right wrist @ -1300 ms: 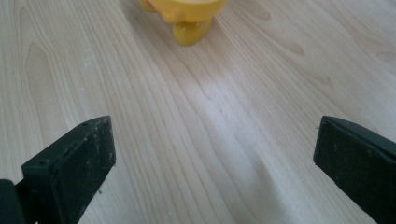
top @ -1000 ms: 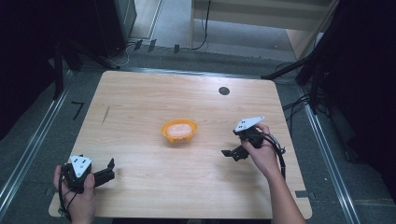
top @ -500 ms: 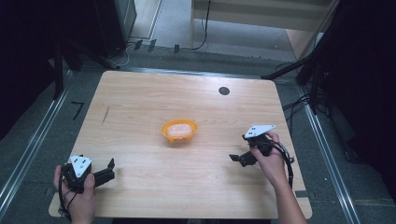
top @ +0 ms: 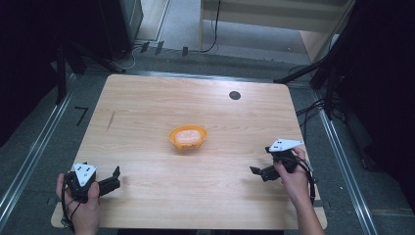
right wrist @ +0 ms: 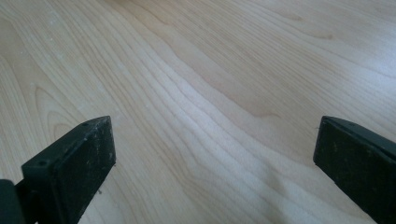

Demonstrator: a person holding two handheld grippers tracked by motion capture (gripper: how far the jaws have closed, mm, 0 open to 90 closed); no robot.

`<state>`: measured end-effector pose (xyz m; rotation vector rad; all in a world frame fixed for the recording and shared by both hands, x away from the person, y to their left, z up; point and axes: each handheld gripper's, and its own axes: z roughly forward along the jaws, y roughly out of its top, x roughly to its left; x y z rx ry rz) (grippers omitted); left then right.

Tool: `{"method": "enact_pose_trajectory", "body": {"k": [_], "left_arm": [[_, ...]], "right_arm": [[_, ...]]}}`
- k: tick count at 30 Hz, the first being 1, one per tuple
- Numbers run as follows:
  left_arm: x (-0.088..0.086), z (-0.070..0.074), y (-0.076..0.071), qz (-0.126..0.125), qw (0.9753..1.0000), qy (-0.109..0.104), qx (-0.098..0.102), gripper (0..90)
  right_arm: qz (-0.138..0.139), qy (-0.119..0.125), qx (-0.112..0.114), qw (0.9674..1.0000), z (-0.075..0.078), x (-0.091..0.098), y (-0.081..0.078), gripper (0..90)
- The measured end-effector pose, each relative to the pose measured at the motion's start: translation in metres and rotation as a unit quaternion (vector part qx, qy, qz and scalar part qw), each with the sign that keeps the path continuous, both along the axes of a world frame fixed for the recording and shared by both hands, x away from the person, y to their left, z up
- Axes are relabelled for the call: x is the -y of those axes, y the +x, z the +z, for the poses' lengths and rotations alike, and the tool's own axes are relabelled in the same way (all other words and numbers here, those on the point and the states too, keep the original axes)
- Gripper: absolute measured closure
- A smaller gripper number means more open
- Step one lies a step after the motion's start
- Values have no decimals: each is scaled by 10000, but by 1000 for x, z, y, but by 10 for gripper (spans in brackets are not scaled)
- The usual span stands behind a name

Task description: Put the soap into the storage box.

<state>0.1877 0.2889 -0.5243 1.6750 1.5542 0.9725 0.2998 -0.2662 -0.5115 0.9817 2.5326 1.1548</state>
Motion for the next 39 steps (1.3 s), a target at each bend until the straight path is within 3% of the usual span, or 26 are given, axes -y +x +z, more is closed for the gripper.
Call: {"method": "enact_pose_trajectory", "body": {"k": [24, 39], "left_arm": [[0, 0, 0, 15, 10000, 9, 3, 0], [1, 0, 0, 20, 10000, 16, 23, 0]], "right_arm": [[-721, 146, 86, 9973, -16, 42, -40, 0], [-985, 255, 85, 9948, -21, 63, -61, 0]]}}
